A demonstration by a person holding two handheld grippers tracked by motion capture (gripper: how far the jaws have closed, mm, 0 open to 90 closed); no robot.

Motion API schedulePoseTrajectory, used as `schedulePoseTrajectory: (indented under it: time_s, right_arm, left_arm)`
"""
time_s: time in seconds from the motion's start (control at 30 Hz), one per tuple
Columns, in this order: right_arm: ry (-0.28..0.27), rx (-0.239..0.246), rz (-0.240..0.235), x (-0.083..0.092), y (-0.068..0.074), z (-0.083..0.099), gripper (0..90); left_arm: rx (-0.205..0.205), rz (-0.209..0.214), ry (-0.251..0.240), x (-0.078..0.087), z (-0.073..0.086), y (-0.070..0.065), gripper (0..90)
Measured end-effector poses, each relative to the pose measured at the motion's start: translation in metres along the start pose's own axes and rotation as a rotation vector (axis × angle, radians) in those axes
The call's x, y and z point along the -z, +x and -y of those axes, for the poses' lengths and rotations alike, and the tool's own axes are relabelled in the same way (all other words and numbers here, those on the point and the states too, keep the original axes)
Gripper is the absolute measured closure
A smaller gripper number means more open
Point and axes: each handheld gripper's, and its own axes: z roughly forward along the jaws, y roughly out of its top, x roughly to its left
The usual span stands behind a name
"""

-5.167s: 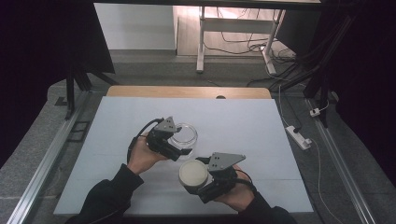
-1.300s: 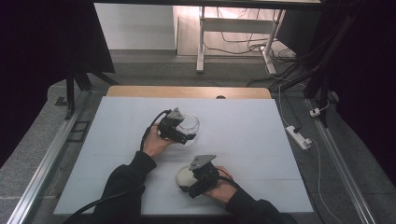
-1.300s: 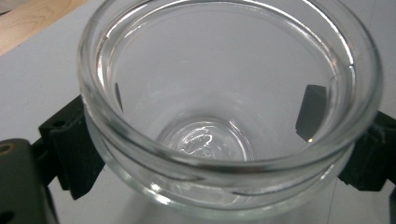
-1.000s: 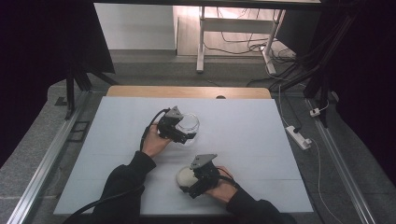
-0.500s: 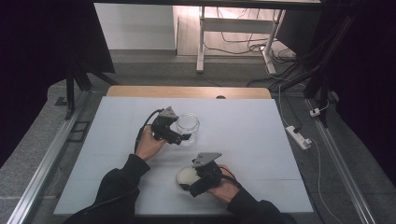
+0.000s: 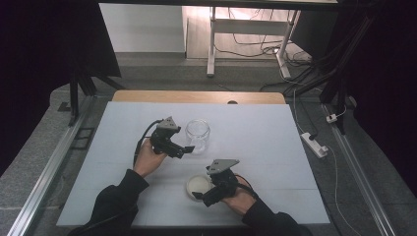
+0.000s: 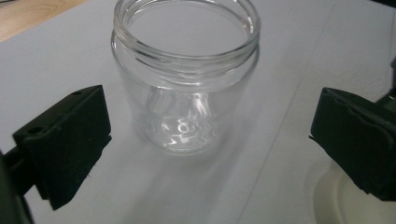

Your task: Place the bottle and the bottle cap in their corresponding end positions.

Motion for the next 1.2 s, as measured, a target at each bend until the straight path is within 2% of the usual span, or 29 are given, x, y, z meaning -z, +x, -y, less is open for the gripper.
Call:
schedulePoseTrajectory:
  time_s: [0.33, 0.6, 0.9, 1.2]
  right_arm:
    - [-0.026, 0.007, 0.036, 0.016, -0.002, 0.001, 0.0]
    - [-0.034, -0.005, 0.061, 0.031, -0.005, 0.003, 0.0]
    - [-0.047, -0.027, 0.098, 0.051, -0.009, 0.008, 0.0]
    - [-0.065, -0.058, 0.156, 0.076, -0.014, 0.020, 0.0]
  left_arm:
    - [0.020, 0.023, -0.020, 0.023, 0.011, -0.014, 0.0]
    - [-0.005, 0.017, -0.012, 0.042, 0.022, -0.029, 0.0]
    - [0.021, 0.038, -0.035, 0.064, 0.034, -0.043, 0.0]
    - [0.053, 0.020, -0.045, 0.083, 0.051, -0.054, 0.0]
